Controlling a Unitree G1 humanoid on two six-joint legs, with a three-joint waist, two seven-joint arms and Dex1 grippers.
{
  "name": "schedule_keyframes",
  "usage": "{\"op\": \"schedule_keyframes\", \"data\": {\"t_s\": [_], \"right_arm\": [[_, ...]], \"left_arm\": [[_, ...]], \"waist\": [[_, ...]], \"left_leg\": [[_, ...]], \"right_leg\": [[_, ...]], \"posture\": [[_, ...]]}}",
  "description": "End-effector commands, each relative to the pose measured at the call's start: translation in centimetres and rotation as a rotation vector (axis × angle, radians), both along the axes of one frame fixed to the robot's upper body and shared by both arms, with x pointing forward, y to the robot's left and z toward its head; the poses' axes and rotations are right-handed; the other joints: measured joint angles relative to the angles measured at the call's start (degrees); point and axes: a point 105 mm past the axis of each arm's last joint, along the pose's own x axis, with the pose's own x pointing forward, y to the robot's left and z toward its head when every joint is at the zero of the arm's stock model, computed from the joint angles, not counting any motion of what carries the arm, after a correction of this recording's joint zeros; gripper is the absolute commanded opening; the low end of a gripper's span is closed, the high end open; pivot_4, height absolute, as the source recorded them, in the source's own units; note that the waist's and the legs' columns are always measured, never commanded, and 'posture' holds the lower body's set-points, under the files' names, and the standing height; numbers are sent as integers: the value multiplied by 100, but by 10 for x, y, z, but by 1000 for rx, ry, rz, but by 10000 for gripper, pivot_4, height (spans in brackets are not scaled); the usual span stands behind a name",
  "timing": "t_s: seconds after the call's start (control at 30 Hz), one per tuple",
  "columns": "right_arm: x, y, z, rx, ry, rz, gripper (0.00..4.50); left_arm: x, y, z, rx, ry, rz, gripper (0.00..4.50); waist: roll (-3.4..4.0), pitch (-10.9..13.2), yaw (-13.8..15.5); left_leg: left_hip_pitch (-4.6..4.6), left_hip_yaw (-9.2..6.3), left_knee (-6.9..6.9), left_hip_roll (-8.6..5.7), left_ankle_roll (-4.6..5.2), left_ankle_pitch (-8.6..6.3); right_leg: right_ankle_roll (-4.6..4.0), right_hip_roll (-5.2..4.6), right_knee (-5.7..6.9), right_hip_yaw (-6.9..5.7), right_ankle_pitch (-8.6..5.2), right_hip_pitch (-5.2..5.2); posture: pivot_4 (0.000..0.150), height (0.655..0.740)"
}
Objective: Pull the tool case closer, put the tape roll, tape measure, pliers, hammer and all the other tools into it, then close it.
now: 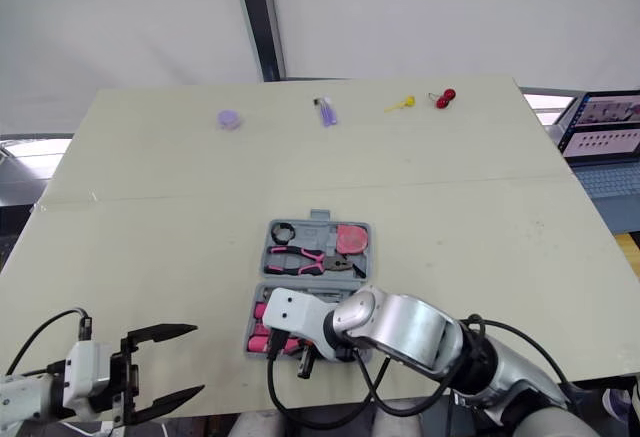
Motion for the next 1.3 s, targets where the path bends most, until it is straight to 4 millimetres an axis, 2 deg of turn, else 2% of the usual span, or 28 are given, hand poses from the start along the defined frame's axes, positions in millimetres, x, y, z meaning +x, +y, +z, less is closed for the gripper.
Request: {"op": "schedule_keyframes", "data": {"t_s": [0.03,0.8,0.87,0.97,1.0,1.07,1.1,1.2,1.3], "right_arm": [[-5,6,3,29,-7,31,4104],[-3,10,2,33,-19,44,4104],[-2,10,4,42,-19,43,14307],[-2,10,8,49,-23,50,26141],[-2,9,10,50,-26,54,32629],[-3,7,17,61,-31,62,42061],[-3,5,25,78,-38,73,44881],[-3,1,41,136,-47,82,44881],[1,7,52,261,-72,66,44881]], "left_arm": [[0,-1,4,11,-19,-2,45000],[1,-2,2,11,-28,21,45000],[1,-2,2,11,-29,22,45000],[2,-4,1,9,-31,21,45000],[2,-5,2,8,-32,20,45000],[2,-6,2,6,-33,19,45000],[2,-7,2,5,-34,19,45000],[2,-8,2,2,-34,21,45000],[2,-9,1,-1,-37,22,45000]], "waist": [[0,0,0],[0,0,-7],[0,0,-7],[0,0,-5],[0,0,-5],[0,0,-5],[0,0,-3],[-2,-1,6],[-4,-2,6]], "left_leg": [[0,0,0,0,0,0],[0,20,-17,4,0,0],[0,21,-18,4,0,0],[0,22,-18,4,0,0],[0,23,-18,4,0,0],[0,23,-18,4,0,0],[-1,23,-18,4,0,0],[-2,25,-18,4,0,0],[-1,26,-20,5,0,0]], "right_leg": [[0,0,0,0,0,0],[0,0,2,2,0,-21],[0,0,2,2,0,-22],[0,0,2,2,0,-23],[0,-1,1,2,0,-23],[0,-1,1,3,0,-23],[0,-1,1,3,0,-23],[0,-1,-1,4,0,-24],[0,-1,-1,4,0,-24]], "posture": [[1500,7400],[1500,7400],[1500,7400],[1500,7400],[1500,7400],[1500,7400],[1500,7400],[1500,7400],[1500,7400]]}}
